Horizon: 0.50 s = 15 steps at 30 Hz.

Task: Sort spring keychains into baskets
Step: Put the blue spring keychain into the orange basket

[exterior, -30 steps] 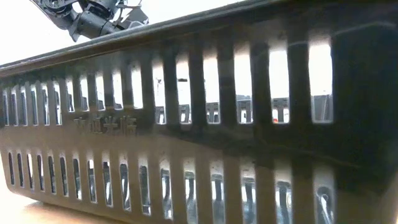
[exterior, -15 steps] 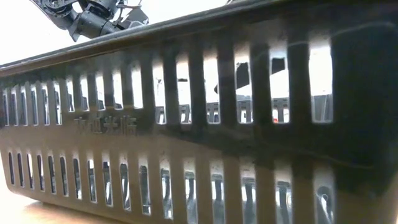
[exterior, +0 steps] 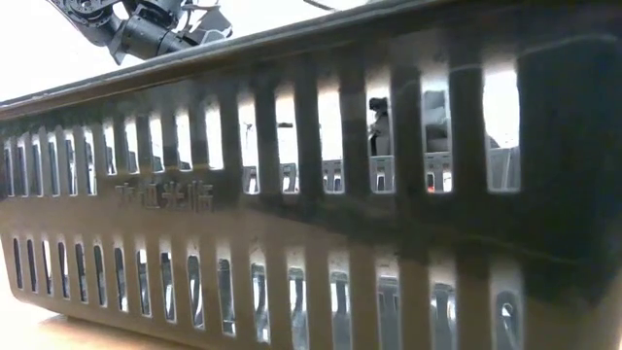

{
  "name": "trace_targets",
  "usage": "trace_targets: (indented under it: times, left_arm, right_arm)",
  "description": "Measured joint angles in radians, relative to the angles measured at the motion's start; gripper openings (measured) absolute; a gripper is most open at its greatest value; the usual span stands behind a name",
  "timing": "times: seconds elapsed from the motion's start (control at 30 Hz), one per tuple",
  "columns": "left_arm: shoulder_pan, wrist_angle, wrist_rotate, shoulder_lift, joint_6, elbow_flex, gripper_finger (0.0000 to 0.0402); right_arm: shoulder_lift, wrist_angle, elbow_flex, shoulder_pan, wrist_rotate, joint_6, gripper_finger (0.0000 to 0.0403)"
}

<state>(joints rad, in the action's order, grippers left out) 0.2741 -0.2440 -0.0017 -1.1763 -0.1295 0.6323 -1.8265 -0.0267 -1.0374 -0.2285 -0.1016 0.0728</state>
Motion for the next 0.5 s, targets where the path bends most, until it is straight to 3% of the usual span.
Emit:
trace_targets:
  times: [0.5]
  left_arm:
    - [0.000,0.000,0.000,0.000,0.004,0.000,0.0108]
  right_arm:
    - [-0.043,0.044,-0.002,0.000,0.000,-0.033,0.0114]
